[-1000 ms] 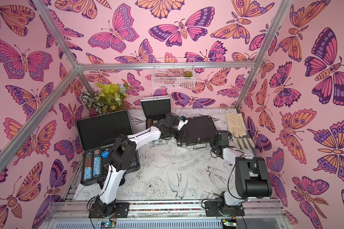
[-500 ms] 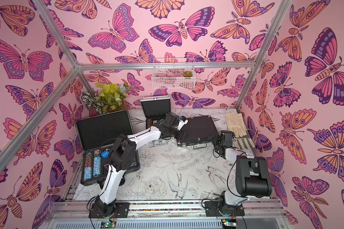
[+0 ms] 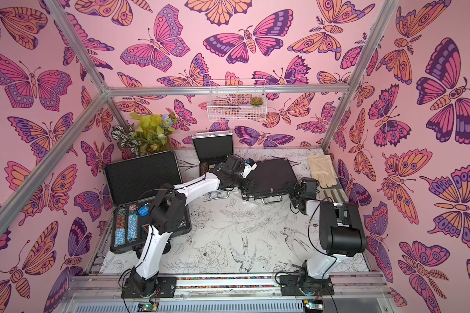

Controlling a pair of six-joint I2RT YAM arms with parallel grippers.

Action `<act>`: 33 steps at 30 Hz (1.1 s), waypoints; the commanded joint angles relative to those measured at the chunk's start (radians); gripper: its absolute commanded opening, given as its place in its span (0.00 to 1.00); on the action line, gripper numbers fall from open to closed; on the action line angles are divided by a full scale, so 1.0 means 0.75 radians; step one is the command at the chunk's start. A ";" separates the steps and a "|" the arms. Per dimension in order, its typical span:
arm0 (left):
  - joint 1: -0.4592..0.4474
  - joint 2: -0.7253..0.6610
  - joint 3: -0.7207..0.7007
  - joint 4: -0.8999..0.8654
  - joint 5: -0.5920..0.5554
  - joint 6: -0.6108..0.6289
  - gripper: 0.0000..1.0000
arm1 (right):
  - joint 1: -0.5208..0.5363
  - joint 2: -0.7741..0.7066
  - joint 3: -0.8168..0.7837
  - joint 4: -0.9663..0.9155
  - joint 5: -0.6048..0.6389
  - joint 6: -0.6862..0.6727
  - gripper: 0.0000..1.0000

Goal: Close the poker set cases
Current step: Fasten the fastener on the poker set case.

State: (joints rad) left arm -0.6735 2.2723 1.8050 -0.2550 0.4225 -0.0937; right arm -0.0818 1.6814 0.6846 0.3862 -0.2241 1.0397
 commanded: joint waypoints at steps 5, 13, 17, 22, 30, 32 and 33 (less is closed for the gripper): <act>0.016 0.084 -0.059 -0.210 -0.038 -0.004 0.58 | -0.005 -0.010 0.038 -0.055 0.004 -0.006 0.85; 0.017 0.092 -0.057 -0.210 -0.036 -0.006 0.58 | -0.005 0.022 0.104 -0.131 0.010 -0.045 0.75; 0.016 0.091 -0.059 -0.210 -0.037 -0.004 0.58 | -0.003 0.059 0.099 -0.105 0.005 -0.027 0.74; 0.022 0.090 -0.058 -0.211 -0.037 0.000 0.58 | -0.003 0.082 0.077 -0.072 -0.003 -0.015 0.77; 0.025 0.097 -0.053 -0.211 -0.032 0.001 0.58 | -0.003 0.119 0.042 0.022 -0.002 -0.006 0.75; 0.025 0.098 -0.053 -0.212 -0.028 0.004 0.58 | 0.002 0.137 0.034 0.062 -0.002 -0.001 0.75; 0.025 0.101 -0.053 -0.210 -0.024 0.006 0.58 | 0.005 0.150 0.024 0.091 0.002 0.005 0.73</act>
State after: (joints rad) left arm -0.6655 2.2730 1.8050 -0.2523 0.4259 -0.0910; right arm -0.0872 1.7340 0.7284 0.4259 -0.2287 1.0428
